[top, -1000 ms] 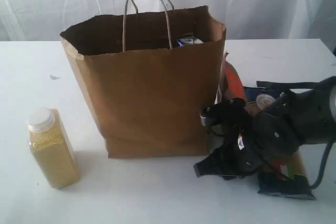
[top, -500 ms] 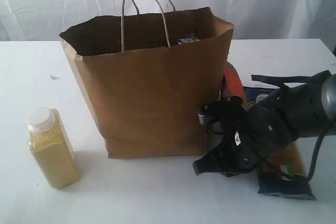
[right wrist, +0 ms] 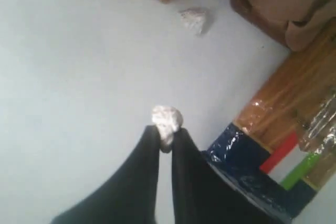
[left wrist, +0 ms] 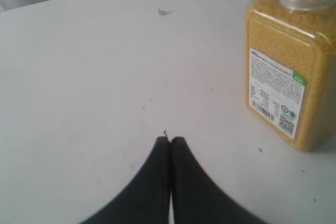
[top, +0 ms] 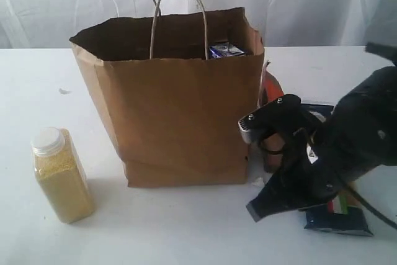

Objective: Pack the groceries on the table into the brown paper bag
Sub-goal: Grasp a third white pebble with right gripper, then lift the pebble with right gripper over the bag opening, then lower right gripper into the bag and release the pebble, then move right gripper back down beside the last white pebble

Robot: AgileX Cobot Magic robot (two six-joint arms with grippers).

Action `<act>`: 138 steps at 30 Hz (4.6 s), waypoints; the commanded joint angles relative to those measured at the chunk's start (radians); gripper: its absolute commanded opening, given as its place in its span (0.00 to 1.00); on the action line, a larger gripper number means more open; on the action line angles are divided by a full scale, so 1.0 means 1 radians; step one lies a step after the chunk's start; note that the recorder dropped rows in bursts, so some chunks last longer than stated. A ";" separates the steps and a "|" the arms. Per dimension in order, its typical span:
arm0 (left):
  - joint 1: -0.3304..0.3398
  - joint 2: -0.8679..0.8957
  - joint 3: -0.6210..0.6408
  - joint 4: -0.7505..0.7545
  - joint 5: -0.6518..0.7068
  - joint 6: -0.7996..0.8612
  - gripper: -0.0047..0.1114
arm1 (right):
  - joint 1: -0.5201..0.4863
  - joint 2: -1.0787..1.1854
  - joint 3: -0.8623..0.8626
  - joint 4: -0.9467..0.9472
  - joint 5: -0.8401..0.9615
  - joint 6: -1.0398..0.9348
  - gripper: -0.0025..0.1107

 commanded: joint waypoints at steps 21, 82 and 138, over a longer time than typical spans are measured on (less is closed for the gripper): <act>0.004 -0.005 0.004 -0.010 0.000 -0.001 0.04 | 0.257 -0.174 -0.401 0.597 -0.245 -0.507 0.02; 0.004 -0.005 0.004 -0.010 0.000 -0.001 0.04 | 0.257 0.272 -0.736 -0.283 -0.229 0.288 0.46; 0.004 -0.005 0.004 -0.010 0.000 -0.001 0.04 | 0.689 0.072 -0.617 0.069 0.188 -0.201 0.02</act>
